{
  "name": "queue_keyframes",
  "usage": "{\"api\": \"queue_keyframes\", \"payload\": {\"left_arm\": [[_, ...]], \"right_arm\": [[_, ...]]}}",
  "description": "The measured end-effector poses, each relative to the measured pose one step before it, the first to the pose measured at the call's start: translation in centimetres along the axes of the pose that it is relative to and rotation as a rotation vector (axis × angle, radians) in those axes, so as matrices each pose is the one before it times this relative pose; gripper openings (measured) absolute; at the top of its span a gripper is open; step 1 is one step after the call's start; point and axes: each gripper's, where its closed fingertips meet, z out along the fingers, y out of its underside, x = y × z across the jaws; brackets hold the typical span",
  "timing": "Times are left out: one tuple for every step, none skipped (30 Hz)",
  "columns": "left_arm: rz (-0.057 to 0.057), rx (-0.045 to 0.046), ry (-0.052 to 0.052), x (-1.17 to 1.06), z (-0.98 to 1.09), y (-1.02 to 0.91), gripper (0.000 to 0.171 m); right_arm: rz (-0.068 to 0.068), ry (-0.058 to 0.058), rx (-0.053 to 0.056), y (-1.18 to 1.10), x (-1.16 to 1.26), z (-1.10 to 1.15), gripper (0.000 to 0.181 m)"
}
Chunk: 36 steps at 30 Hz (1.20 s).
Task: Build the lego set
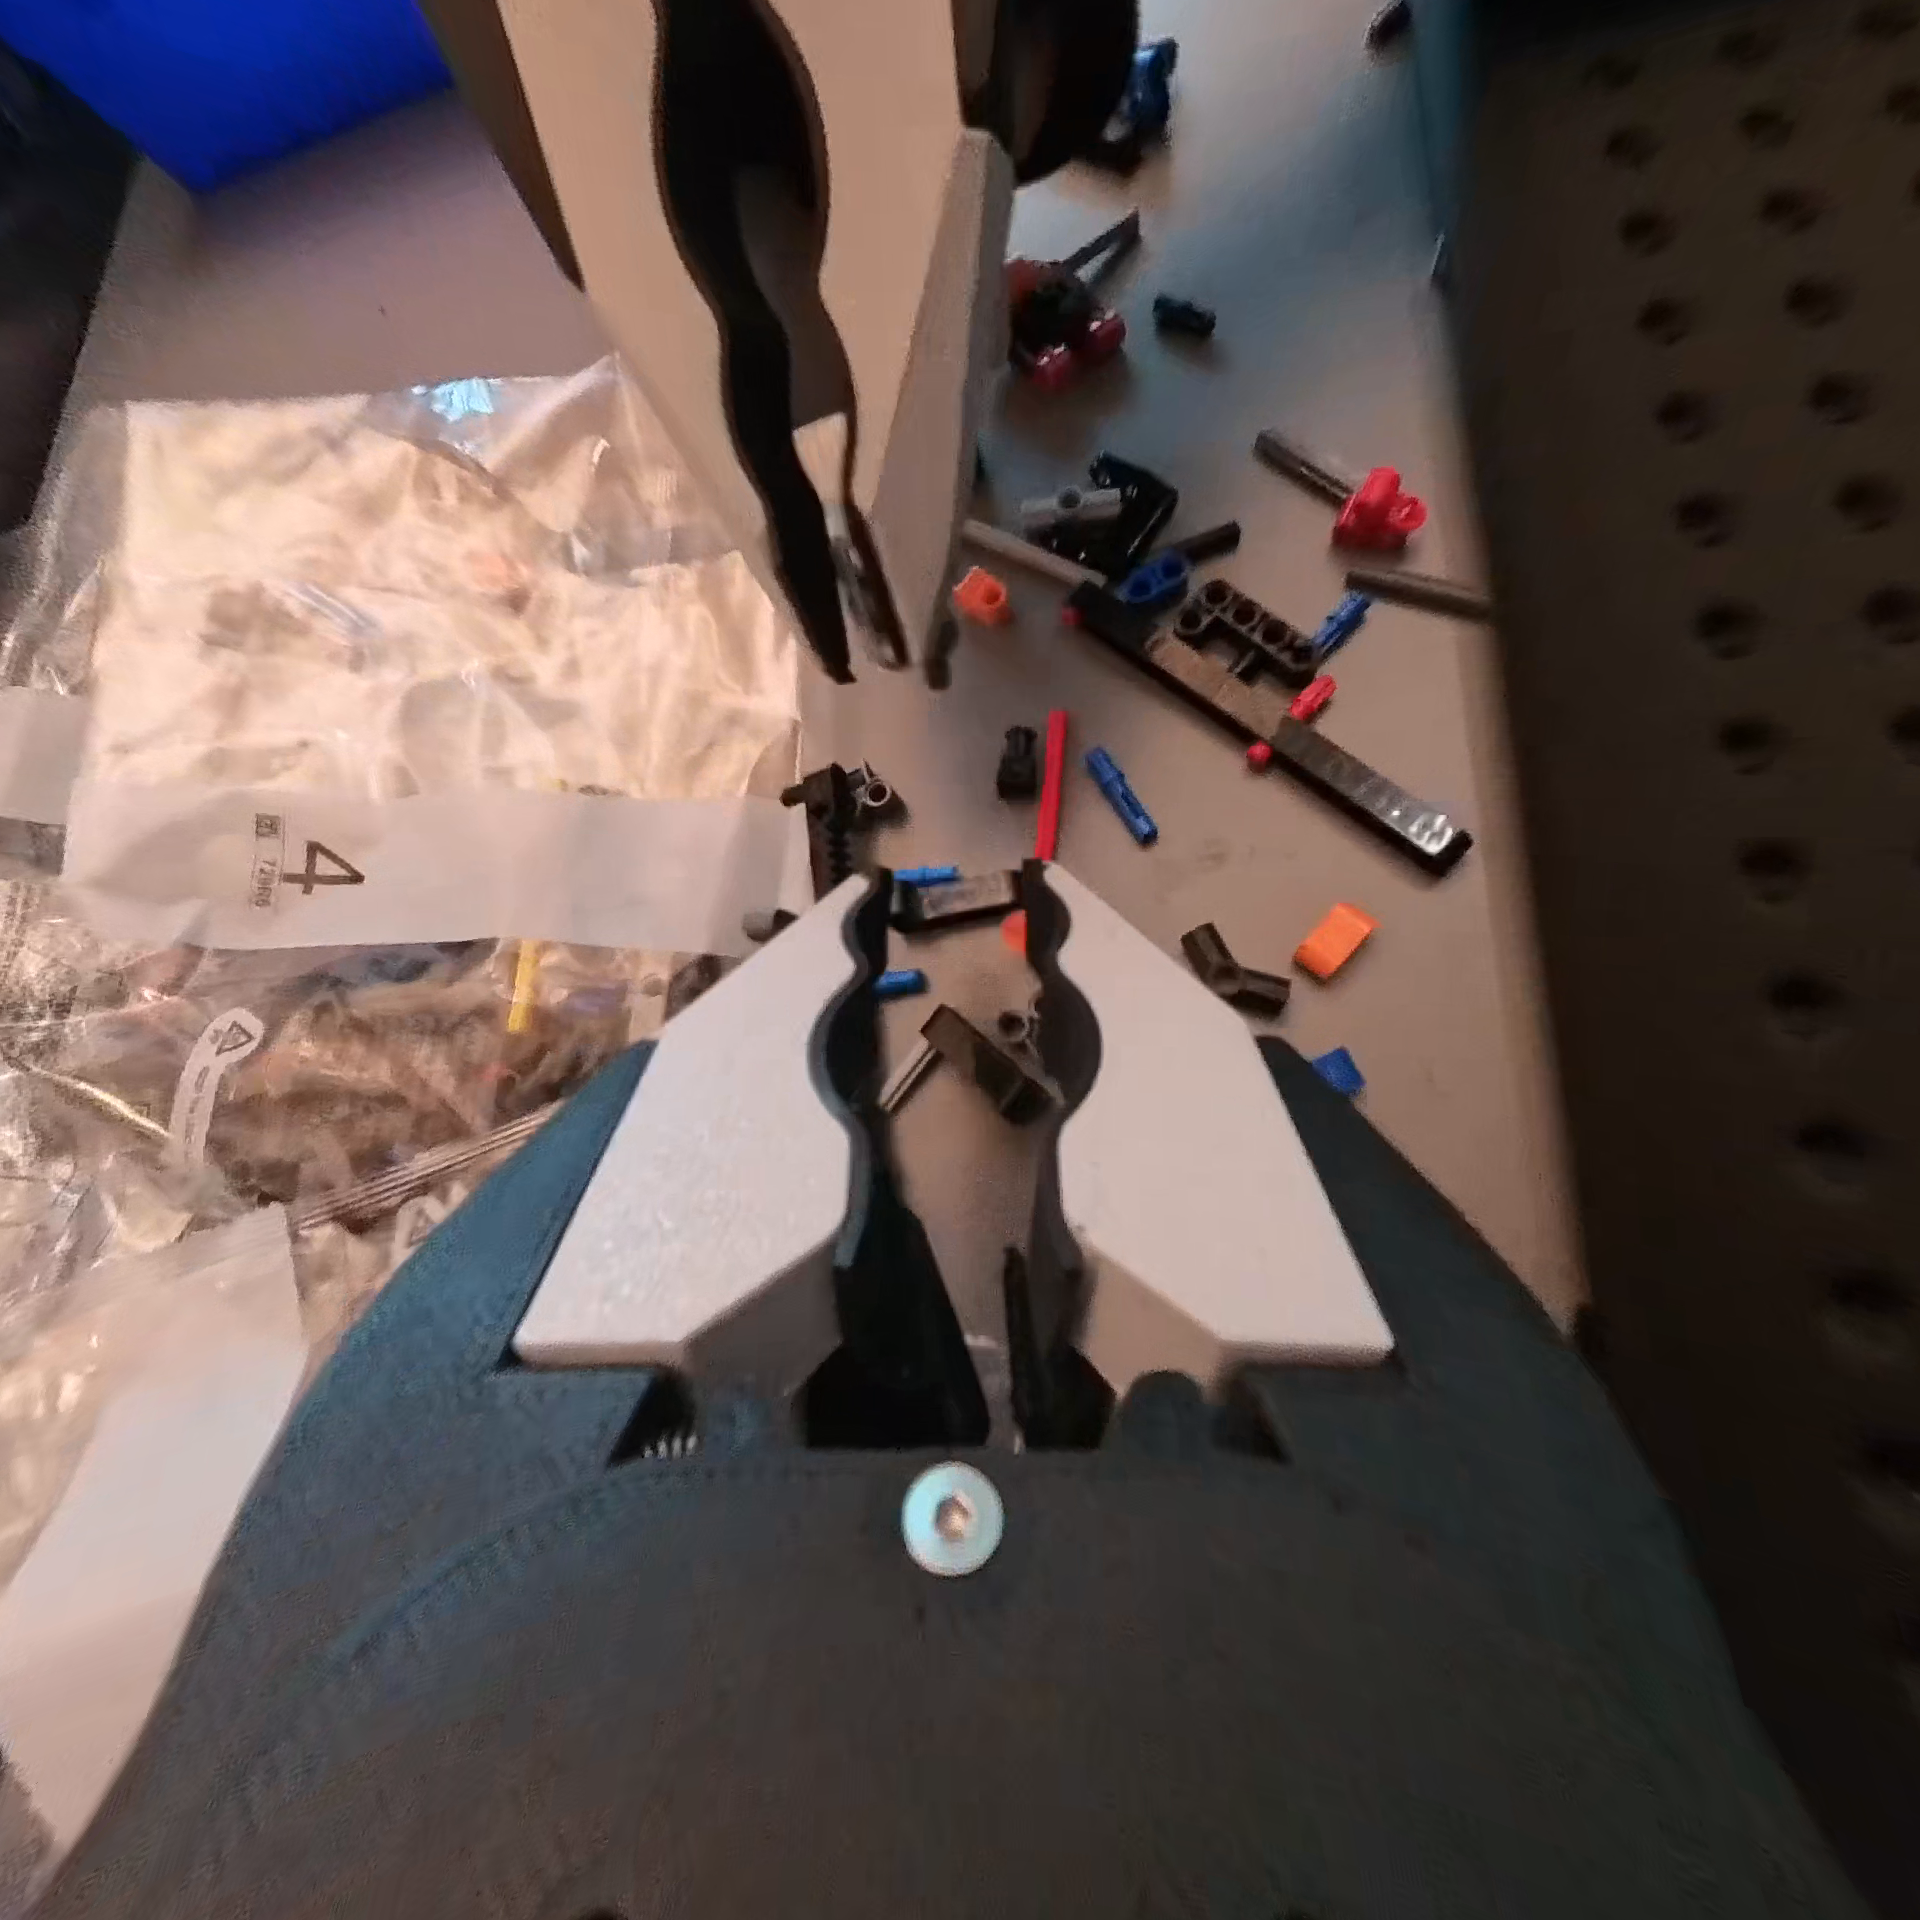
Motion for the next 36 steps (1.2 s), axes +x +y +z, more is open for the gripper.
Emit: {"api": "queue_keyframes", "payload": {"left_arm": [[-0.0054,0.01319,-0.0128,-0.258,-0.258,-0.222,0.029],[-0.0169,0.01799,-0.0092,-0.291,-0.336,-0.287,0.033],[-0.0088,0.01603,-0.0252,-0.533,-0.4,-0.24,0.036],[-0.0032,0.01063,-0.0325,-0.668,-0.489,-0.148,0.036],[-0.0143,0.01294,-0.0261,-0.698,-0.569,-0.098,0.037],[-0.0258,0.01826,-0.0241,-0.789,-0.696,-0.113,0.038],[-0.0276,0.02138,-0.0316,-0.969,-0.837,-0.14,0.038],[-0.0259,0.01766,-0.035,-1.011,-0.907,-0.102,0.038],[-0.0221,0.01031,-0.0244,-0.767,-0.995,-0.049,0.038],[-0.0125,0.00625,-0.0258,-0.68,-1.129,-0.046,0.039],[-0.0119,-0.00017,-0.0311,-0.701,-1.204,0.063,0.041],[-0.0133,-0.01512,-0.0162,-0.429,-1.171,0.357,0.042],[-0.0043,-0.03337,-0.0029,-0.096,-1.062,0.791,0.043],[0.0022,-0.04357,-0.0015,0.025,-0.924,1.158,0.044],[-0.0017,-0.0492,-0.0052,0.029,-0.743,1.429,0.045],[-0.0046,-0.05579,-0.0206,-0.202,-0.629,1.646,0.047],[-0.0012,-0.0441,-0.0344,-0.397,-0.574,1.581,0.047],[-0.0148,-0.03225,-0.0163,-0.165,-0.517,1.465,0.047],[-0.0234,-0.02498,-0.0086,-0.091,-0.486,1.359,0.048],[-0.0168,-0.0111,-0.0265,-0.392,-0.497,1.135,0.048],[-0.0204,0.00329,-0.0097,-0.204,-0.461,0.889,0.049],[-0.0267,0.00854,0.0184,0.171,-0.34,0.686,0.05],[-0.019,0.00206,0.0011,-0.085,-0.191,0.624,0.051],[-0.0145,-0.01054,-0.0241,-0.5,-0.048,0.663,0.053],[-0.0184,-0.01821,-0.0266,-0.609,0.062,0.638,0.055],[-0.0126,-0.00586,-0.0141,-0.421,0.072,0.295,0.058],[-0.003,0.01424,0.0041,-0.099,0.044,-0.209,0.057],[0.0022,0.01433,0.0021,-0.102,0.098,-0.473,0.055],[0.0107,0.00715,-0.0045,-0.187,0.205,-0.613,0.055],[0.0197,0.00127,0.0047,-0.093,0.325,-0.674,0.055],[0.0147,-0.00145,0.0105,-0.159,0.487,-0.665,0.056],[-0.0057,-0.00959,-0.0004,-0.564,0.646,-0.514,0.058],[-0.0118,-0.01328,0.0099,-0.541,0.799,-0.427,0.061],[-0.0036,-0.00567,0.0224,-0.358,0.894,-0.478,0.067],[-0.0055,0.00625,0.0245,-0.345,0.926,-0.572,0.07],[-0.0189,-0.01894,0.0161,-0.538,0.97,-0.104,0.073]], "right_arm": [[0.0051,0.0061,-0.0059,0.104,0.142,0.043,0.015],[0.0078,0.015,-0.0003,0.037,0.37,-0.167,0.018],[0.0115,0.0122,0.0166,-0.147,0.396,-0.324,0.021],[0.0173,0.0076,0.0257,-0.266,0.39,-0.395,0.023],[0.0182,0.0081,0.0225,-0.242,0.418,-0.335,0.024],[0.0138,0.0079,0.0171,-0.181,0.387,-0.265,0.026],[0.0057,0.0013,0.0113,-0.081,0.2,-0.131,0.027],[0.0018,0.0041,0.0026,0.043,0.19,-0.022,0.027],[-0.0031,0.0113,-0.0028,0.099,0.234,0.019,0.028],[-0.0127,0.0087,-0.0022,0.038,0.071,0.014,0.029],[-0.0175,0.0046,0.0038,-0.061,-0.072,-0.004,0.029],[-0.0129,0.0073,0.0051,-0.091,0.005,-0.002,0.028],[-0.0089,0.0055,-0.0008,-0.041,0.018,0.009,0.028],[-0.0112,-0.0044,0.0018,-0.107,-0.148,0.007,0.028],[-0.016,-0.0035,0.0098,-0.238,-0.187,-0.009,0.027],[-0.0169,0.0045,0.0082,-0.257,-0.096,-0.013,0.027],[-0.014,0.0037,0.0035,-0.191,-0.109,0.044,0.027],[-0.0119,0.0073,-0.0031,-0.112,-0.043,0.107,0.028],[-0.0161,0.0143,-0.0047,-0.129,0.015,0.158,0.028],[-0.0178,0.0146,-0.0015,-0.222,-0.04,0.19,0.028],[-0.0095,0.0095,0.0003,-0.318,-0.107,0.25,0.028],[-0.0048,0.0021,-0.0001,-0.382,-0.216,0.358,0.029],[-0.0087,0.0037,-0.0013,-0.431,-0.222,0.473,0.032],[-0.0148,0.0084,-0.0094,-0.371,-0.2,0.586,0.033],[-0.0214,0.015,-0.0131,-0.356,-0.149,0.691,0.035],[-0.0238,0.0126,-0.0107,-0.355,-0.167,0.793,0.036],[-0.0156,0.0141,-0.0222,-0.061,-0.037,0.932,0.039],[-0.0057,0.0157,-0.0581,0.516,0.176,0.985,0.041],[0.0001,0.016,-0.069,0.754,0.336,0.952,0.043],[0.0076,0.0108,-0.0472,0.505,0.369,0.874,0.048],[0.0111,-0.0097,-0.0297,0.275,0.088,0.731,0.055],[0.012,0.0087,-0.027,0.215,0.384,0.519,0.056],[0.0083,0.0231,-0.017,0.057,0.522,0.309,0.056],[0.0062,0.0121,-0.0079,-0.131,0.313,0.184,0.056],[-0.0003,-0.0025,-0.0009,-0.237,0.017,0.186,0.057],[0.0031,0.0038,0.0016,-0.262,0.102,0.211,0.057]]}}
